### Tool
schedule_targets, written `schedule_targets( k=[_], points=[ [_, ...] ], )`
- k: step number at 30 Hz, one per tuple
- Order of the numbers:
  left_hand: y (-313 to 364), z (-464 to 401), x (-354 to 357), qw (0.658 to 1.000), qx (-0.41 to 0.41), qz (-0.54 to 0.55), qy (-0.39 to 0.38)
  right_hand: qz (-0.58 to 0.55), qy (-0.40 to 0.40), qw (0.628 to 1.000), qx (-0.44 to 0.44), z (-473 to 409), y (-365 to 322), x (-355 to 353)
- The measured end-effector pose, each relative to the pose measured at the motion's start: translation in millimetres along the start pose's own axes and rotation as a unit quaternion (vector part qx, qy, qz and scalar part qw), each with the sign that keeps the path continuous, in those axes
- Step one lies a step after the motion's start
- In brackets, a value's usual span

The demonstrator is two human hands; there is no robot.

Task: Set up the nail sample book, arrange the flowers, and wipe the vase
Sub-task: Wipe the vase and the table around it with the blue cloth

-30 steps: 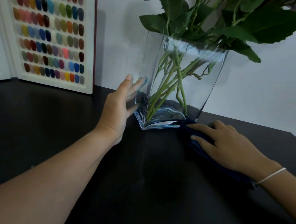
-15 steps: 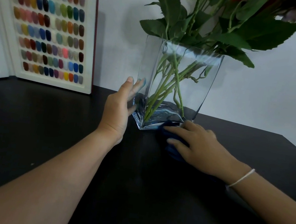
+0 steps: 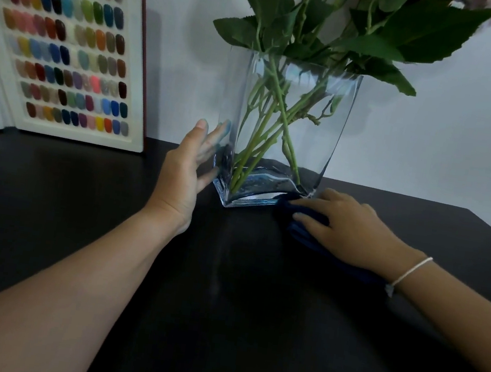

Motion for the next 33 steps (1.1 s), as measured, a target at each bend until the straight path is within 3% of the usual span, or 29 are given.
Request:
schedule_targets(
  k=[8, 13, 17, 20, 22, 28, 33],
  points=[
    [-1, -2, -1, 1.0, -0.005, 0.007, 0.0, -0.013, 0.017, 0.998, 0.059, 0, 38, -1],
    [-2, -2, -2, 1.0, 0.0, 0.013, 0.001, -0.027, 0.042, 0.999, 0.0, 2, 33, -2],
    [-3, -3, -2, 1.0, -0.001, 0.019, 0.002, -0.128, 0.22, 0.961, -0.105, 1, 7, -28],
    [-2, -3, -2, 1.0, -0.004, 0.024, -0.002, -0.118, 0.365, 0.911, -0.152, -9, -20, -56],
    [-2, -2, -1, 0.999, -0.01, 0.03, 0.0, -0.1, 0.407, 0.892, -0.169, -21, -42, -68],
    [0, 0, -1, 0.999, -0.007, 0.031, -0.005, 0.01, 0.374, 0.91, -0.179, -34, -70, -46],
    [-1, 0, -2, 1.0, -0.006, 0.021, -0.009, 0.05, 0.244, 0.944, -0.218, -18, -55, -19]
  ],
)
Point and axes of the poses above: each hand's wrist, its own z-axis away from the middle knuckle, its own x-axis out of the palm, y = z × x, the point moved 3 cm from there along -z, towards the middle knuckle
